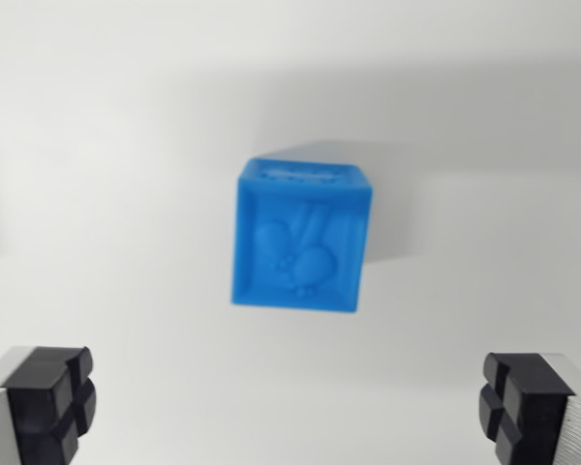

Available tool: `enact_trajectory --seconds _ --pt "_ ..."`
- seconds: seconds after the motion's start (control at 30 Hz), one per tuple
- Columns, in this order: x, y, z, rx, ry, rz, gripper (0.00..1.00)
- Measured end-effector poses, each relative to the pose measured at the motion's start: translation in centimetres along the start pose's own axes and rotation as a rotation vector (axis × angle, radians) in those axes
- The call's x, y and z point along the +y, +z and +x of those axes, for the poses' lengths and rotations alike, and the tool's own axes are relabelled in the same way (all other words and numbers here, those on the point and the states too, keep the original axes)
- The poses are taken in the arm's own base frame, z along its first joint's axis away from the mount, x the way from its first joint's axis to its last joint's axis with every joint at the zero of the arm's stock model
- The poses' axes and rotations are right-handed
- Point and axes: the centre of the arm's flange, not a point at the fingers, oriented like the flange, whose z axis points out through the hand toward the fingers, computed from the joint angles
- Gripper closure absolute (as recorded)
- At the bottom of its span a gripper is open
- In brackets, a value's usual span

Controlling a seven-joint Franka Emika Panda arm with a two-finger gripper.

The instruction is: Stack cube

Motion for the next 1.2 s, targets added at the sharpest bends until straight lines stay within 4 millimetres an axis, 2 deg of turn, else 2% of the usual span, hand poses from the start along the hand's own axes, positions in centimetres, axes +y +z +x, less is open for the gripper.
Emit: enact_trajectory --seconds 0.77,1.2 --pt "0.0 9.0 0.1 -0.002 -0.001 -0.003 0.00" --pt "0.0 12.2 0.1 -0.001 -0.001 -0.002 0.00"
